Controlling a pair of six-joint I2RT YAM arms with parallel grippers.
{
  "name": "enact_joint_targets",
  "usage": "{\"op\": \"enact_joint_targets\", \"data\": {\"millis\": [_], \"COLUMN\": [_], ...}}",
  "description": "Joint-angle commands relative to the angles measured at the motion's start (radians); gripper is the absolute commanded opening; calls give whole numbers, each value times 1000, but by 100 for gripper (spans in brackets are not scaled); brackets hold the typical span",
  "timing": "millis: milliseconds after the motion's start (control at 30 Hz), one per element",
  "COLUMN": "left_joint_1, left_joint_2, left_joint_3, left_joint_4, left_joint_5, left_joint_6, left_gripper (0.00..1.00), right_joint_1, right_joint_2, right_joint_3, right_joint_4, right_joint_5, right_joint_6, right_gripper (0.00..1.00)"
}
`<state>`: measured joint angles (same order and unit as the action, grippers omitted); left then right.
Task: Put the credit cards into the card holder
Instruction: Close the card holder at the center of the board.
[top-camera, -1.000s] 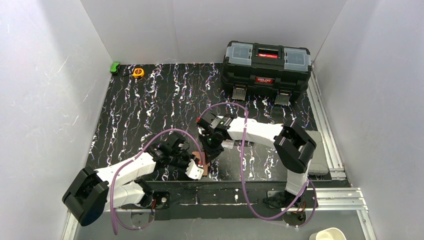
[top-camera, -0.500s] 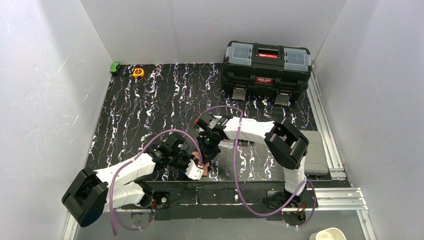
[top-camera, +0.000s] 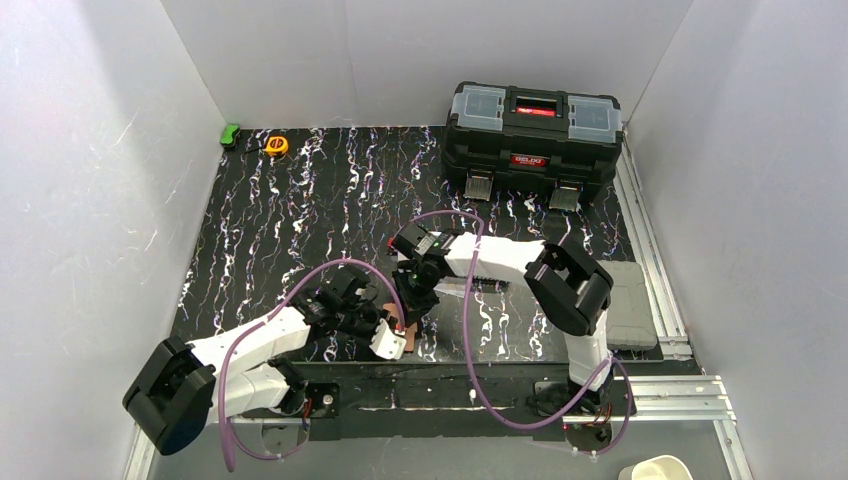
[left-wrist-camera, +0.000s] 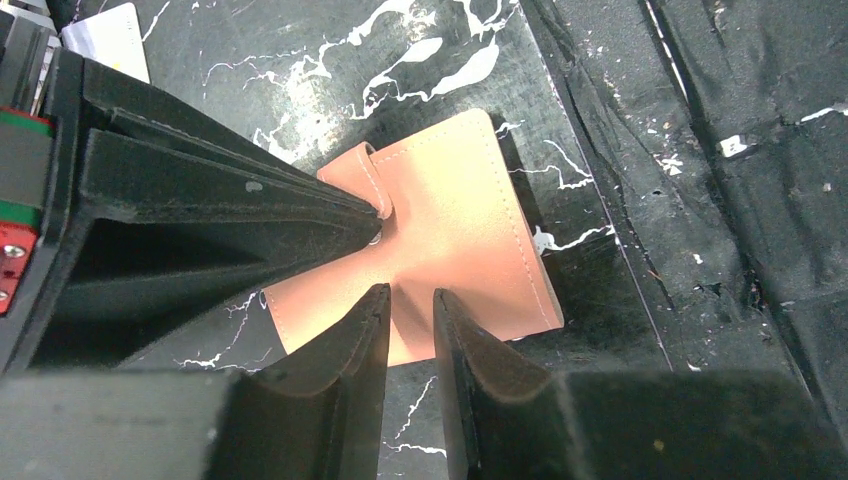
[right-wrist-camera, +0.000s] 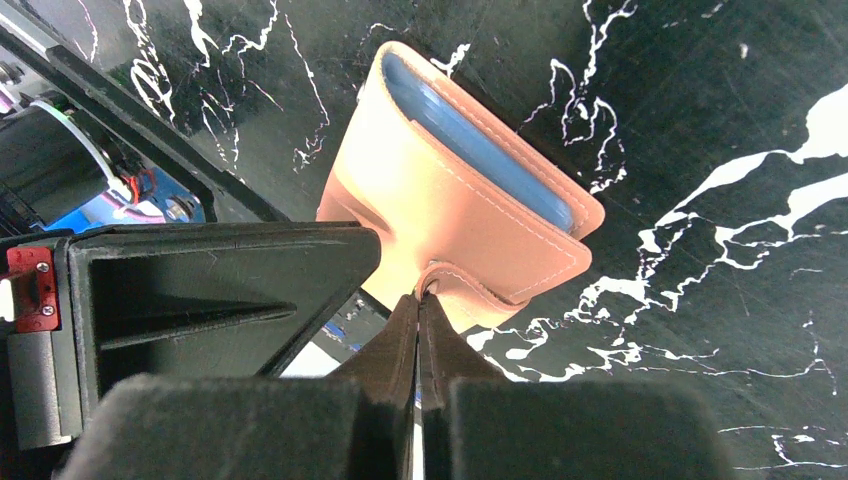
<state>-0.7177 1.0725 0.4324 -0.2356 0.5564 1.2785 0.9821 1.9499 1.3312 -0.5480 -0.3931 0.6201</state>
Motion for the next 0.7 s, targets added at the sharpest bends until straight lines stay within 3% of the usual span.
{"op": "enact_joint_targets", "data": {"millis": [0,333,667], "left_joint_1": [-5,-8,-9], "left_joint_2": [-12,-15,-22], "left_joint_3": [-24,-27,-37], "left_joint_4": [-48,-47,-42], "left_joint_5": [-2,6,6], "left_joint_6": [-10,-4,1], "left_gripper": [22,22,21], "right_joint_1": [2,7,49], "right_joint_2": [49,120,178], "right_joint_3": [51,104,195], "right_joint_4": [-2,-74,-180], "right_joint_5": [-6,-33,49], "right_joint_6": [-6,-29,-48], "right_gripper": [1,1,1]}}
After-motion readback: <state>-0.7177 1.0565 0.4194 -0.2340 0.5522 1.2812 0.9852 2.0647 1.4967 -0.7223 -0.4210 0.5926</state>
